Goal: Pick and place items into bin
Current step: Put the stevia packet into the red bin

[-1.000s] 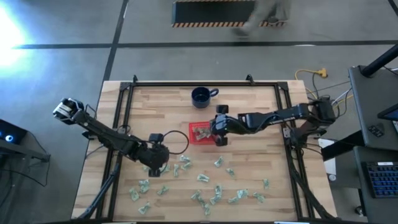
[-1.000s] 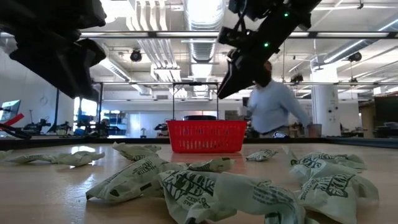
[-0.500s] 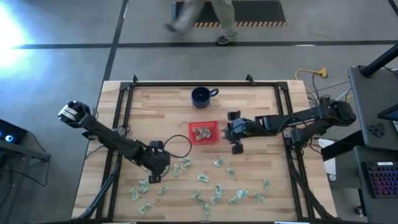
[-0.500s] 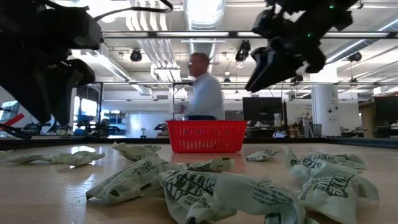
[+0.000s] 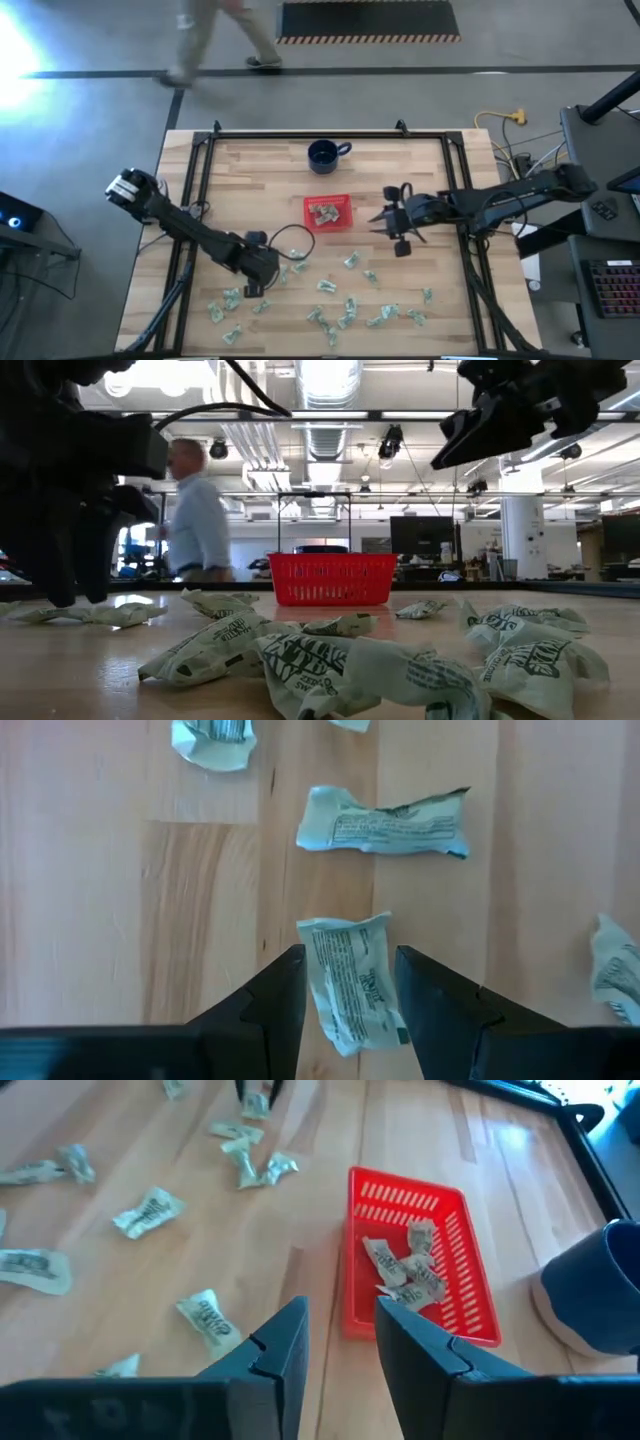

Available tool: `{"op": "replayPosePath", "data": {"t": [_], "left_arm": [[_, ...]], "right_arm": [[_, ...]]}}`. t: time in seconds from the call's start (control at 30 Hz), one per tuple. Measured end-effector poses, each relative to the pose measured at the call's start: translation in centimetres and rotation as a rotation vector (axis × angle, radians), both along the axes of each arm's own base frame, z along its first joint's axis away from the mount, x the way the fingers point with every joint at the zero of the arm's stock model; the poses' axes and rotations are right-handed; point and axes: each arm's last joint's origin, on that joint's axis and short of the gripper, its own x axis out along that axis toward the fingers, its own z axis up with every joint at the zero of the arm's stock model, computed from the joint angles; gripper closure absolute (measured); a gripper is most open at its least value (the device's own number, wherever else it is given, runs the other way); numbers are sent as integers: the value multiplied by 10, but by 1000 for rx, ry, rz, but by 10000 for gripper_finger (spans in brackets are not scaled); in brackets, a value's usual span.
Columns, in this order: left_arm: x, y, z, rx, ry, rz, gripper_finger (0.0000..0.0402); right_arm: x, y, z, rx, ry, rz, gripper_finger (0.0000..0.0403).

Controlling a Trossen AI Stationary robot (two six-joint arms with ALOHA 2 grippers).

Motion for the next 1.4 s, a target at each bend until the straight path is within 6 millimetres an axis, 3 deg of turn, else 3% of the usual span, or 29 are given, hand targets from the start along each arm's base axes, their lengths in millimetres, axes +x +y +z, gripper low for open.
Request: {"op": "replayPosePath", "data": {"t": [0.53,0.67,0.87,0.97,1.23,1.4], "left_arm": [[2,-1,-10,19,40,-1,269],[2,-1,-10,18,39,-8,302],[2,-1,-9,31,38,-34,387],[3,-1,-8,49,33,-52,392],[10,2,16,190,-83,-124,389],[15,13,40,397,-218,-142,389]], "right_arm": [[-11,2,1,16,-60,8,324],[-11,2,0,15,-57,8,330],[-10,2,-3,13,-43,8,335],[-9,2,-5,12,-35,7,335],[-8,2,-6,15,-28,5,333],[-8,2,-6,22,-30,0,335]]}}
